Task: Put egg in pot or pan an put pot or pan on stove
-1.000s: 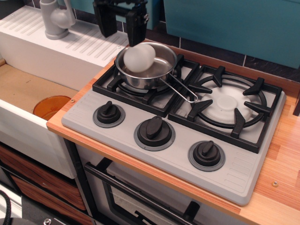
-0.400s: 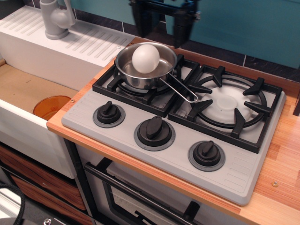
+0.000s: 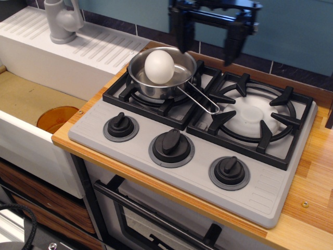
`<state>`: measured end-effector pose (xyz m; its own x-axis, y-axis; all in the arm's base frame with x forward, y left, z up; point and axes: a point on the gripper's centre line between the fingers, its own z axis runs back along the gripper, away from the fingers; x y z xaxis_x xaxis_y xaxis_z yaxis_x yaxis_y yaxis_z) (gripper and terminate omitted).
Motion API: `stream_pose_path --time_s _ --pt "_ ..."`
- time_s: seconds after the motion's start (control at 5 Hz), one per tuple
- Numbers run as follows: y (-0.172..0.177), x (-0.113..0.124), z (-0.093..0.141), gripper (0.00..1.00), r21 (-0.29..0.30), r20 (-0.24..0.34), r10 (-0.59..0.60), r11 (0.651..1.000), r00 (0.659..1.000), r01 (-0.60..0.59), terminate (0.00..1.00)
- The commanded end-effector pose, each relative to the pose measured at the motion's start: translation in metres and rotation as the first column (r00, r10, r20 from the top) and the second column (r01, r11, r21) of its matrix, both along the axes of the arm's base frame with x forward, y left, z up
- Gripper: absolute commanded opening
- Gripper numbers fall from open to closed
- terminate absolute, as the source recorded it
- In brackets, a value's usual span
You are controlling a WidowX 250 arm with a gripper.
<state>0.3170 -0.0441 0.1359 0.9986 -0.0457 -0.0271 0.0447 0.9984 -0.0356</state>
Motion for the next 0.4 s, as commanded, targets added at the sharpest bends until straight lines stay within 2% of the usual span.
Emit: stream_pose_path --time_s 0.0,0.2 --pt "-0.0404 0.0178 0.0381 1.0 -0.003 0.123 -0.015 1.0 0.992 0.016 0.0" --pt "-0.0479 0.0223 0.0344 1.0 -0.037 0.11 -0.012 0.999 0.994 0.016 1.0"
